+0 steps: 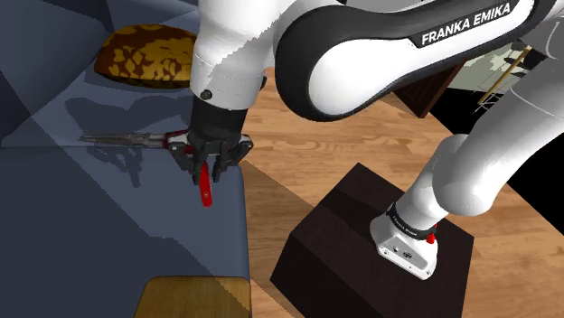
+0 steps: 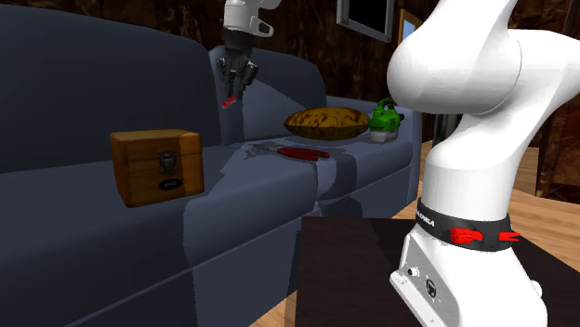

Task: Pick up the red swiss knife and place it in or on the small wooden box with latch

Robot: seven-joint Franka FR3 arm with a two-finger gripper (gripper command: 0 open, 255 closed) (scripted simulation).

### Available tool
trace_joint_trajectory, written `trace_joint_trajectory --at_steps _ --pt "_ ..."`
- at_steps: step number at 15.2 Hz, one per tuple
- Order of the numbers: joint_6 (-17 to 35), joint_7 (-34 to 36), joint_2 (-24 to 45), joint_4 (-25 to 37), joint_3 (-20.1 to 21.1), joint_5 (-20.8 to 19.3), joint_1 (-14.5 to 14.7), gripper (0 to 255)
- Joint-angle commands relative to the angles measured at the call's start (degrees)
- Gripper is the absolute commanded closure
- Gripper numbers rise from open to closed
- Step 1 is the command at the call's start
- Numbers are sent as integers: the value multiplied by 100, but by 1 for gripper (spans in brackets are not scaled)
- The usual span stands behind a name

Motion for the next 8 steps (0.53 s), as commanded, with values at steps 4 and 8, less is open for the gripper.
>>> trace_joint_trajectory --at_steps 4,8 --pt "4 803 90 108 379 -211 313 255" --pt "-37 1512 285 307 687 -499 580 255"
